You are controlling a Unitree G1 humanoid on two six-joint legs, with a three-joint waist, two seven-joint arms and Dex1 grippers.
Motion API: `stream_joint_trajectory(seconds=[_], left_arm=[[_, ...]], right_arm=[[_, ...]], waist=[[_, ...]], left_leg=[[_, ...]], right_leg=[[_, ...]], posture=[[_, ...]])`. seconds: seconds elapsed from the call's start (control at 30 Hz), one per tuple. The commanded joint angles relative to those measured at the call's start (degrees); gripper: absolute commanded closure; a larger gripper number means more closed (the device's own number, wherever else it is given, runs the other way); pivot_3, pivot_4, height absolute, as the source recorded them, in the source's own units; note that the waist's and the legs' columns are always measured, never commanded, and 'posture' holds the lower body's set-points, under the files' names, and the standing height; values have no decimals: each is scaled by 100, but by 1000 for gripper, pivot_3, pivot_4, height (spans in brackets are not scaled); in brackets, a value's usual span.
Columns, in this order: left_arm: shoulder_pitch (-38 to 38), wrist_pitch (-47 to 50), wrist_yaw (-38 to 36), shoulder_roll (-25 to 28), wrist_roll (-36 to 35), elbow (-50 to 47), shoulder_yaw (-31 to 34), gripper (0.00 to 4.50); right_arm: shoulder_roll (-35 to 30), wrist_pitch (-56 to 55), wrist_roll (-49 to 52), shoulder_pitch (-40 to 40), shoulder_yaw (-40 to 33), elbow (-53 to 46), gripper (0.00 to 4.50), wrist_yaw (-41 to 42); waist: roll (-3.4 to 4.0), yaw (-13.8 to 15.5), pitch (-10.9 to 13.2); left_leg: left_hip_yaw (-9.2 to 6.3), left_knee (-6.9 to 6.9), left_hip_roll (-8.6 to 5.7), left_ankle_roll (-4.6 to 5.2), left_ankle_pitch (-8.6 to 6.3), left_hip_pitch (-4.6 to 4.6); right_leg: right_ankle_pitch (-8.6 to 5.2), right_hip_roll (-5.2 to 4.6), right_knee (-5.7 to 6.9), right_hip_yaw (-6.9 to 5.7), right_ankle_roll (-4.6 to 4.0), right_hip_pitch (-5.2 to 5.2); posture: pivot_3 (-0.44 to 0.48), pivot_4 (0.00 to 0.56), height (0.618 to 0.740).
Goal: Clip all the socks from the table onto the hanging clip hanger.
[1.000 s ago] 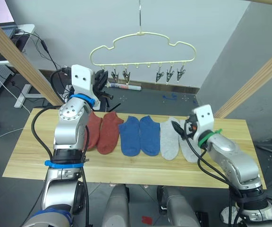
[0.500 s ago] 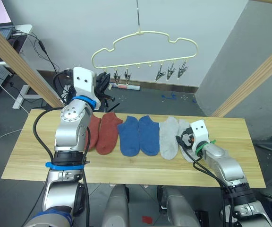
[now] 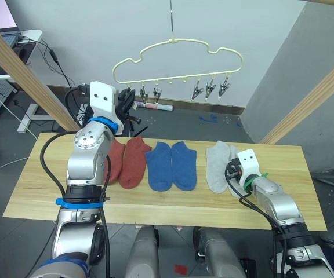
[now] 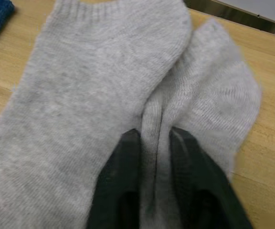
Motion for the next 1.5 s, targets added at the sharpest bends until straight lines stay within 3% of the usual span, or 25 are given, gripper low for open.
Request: stream_joint_trajectory(seconds=[0.03,0.5,0.53,0.7,1.0,1.47,1.5], left_arm=[[10,-24,26,23,21,-165,16,4371],[15,-85,29,-3,34,-132,4,4371],[18,-88,31,-5,35,-132,3,4371],[13,-105,36,-12,43,-112,2,4371],[-5,-86,11,12,42,-108,1,4371],[-21,-61,8,29,46,-128,-1,4371],[-20,-61,11,29,48,-130,0,4371]], right_arm=[[9,134,65,231,-92,-109,4449,126],[-113,743,306,637,165,-1480,4449,892],[-112,735,287,639,146,-1470,3962,871],[-128,627,147,603,133,-1360,2409,765],[49,549,202,200,-318,-872,2409,316],[-149,876,-51,152,124,-305,2409,506],[-144,872,-62,151,124,-277,2574,504]], waist=[[0,0,0],[2,-3,3],[2,-4,3],[2,-4,3],[2,-4,3],[2,-3,2],[1,-3,2]], left_leg=[[0,0,0,0,0,0],[1,-1,0,-1,0,-2],[2,-1,0,-1,0,-2],[1,-1,0,-1,0,-2],[2,0,0,-1,0,-1],[0,0,0,-2,-1,0],[0,0,0,-2,-1,0]], right_leg=[[0,0,0,0,0,0],[0,0,-2,2,0,-3],[0,0,-2,2,0,-3],[0,0,-2,1,0,-3],[0,0,0,1,0,-3],[0,1,2,-1,0,-1],[0,1,2,-1,0,-1]], posture=[[146,330,740],[139,320,740],[139,320,740],[139,319,740],[143,322,740],[151,327,740],[151,327,740]])
